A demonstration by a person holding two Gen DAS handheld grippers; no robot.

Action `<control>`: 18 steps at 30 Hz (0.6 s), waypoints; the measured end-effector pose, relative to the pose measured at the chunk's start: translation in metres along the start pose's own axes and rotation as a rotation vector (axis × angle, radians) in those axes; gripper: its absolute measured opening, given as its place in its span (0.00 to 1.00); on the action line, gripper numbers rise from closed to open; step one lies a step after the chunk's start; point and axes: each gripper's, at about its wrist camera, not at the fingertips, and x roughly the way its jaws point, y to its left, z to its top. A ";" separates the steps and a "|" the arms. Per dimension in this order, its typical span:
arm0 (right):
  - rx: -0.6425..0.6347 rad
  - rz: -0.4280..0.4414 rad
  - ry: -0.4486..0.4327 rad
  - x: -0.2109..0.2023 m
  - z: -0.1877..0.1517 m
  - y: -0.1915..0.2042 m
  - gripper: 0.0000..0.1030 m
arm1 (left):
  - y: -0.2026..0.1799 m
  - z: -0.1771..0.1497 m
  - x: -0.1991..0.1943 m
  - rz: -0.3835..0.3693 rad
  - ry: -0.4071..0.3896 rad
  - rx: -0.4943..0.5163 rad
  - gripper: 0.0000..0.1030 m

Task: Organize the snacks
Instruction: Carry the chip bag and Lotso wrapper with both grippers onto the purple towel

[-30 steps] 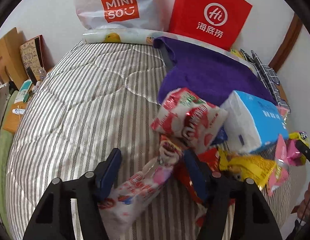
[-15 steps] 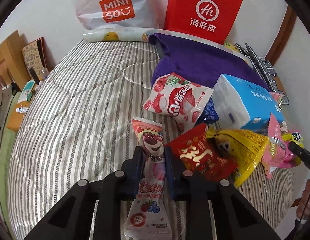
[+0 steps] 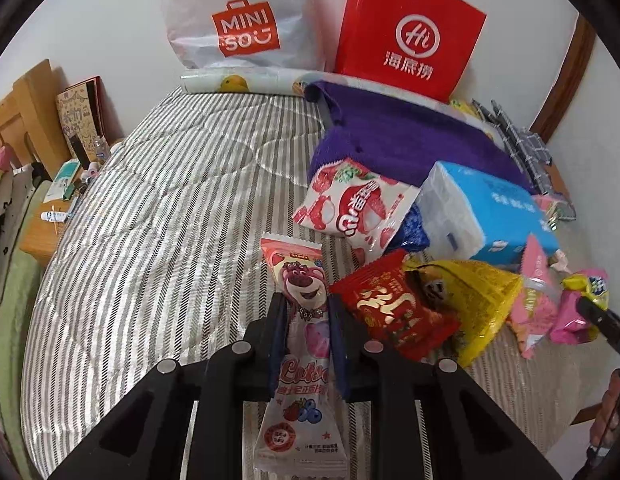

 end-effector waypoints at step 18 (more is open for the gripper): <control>-0.017 -0.008 -0.085 -0.030 0.008 0.014 0.54 | -0.054 0.004 -0.049 -0.107 -0.057 0.049 0.19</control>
